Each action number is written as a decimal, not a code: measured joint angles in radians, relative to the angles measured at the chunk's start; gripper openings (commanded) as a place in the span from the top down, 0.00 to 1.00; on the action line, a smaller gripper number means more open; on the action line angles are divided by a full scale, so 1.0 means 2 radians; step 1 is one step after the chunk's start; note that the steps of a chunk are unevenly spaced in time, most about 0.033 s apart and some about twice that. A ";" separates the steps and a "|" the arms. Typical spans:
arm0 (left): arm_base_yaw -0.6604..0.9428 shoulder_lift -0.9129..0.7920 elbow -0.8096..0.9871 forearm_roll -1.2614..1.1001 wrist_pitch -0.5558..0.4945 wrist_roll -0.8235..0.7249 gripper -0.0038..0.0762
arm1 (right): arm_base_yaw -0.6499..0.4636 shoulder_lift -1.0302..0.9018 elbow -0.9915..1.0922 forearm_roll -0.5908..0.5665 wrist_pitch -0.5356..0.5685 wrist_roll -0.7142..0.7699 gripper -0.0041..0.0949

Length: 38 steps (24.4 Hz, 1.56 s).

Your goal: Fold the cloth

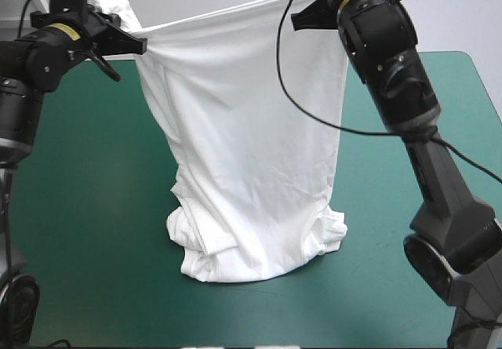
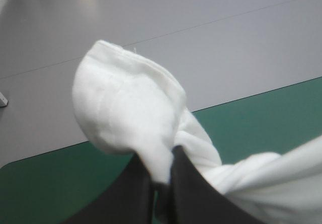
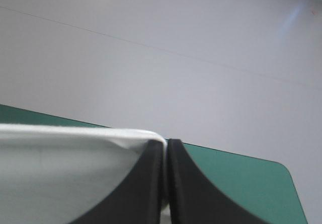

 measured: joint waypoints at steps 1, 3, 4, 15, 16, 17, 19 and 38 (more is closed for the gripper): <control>0.000 0.015 0.003 -0.004 -0.016 0.000 0.96 | -0.021 0.012 0.000 0.013 -0.009 0.010 0.98; 0.000 0.047 0.005 -0.018 -0.047 0.000 0.96 | -0.055 0.033 0.000 0.037 -0.022 0.029 0.98; 0.000 0.064 0.005 -0.027 -0.064 0.000 0.96 | -0.068 0.045 0.000 0.048 -0.027 0.037 0.98; 0.000 0.308 0.006 -0.040 -0.223 0.000 0.79 | -0.111 0.220 0.004 0.085 -0.049 0.127 0.93; 0.000 0.316 0.006 -0.040 -0.224 0.000 0.70 | -0.111 0.227 0.004 0.087 -0.050 0.128 0.87; 0.000 0.321 0.006 -0.041 -0.226 0.000 0.61 | -0.112 0.233 0.004 0.090 -0.053 0.128 0.78; 0.000 0.327 0.006 -0.041 -0.228 0.000 0.42 | -0.116 0.241 0.004 0.104 -0.060 0.127 0.48; 0.000 0.111 0.007 -0.040 0.206 -0.023 0.29 | -0.065 0.039 0.055 0.191 0.042 0.024 0.17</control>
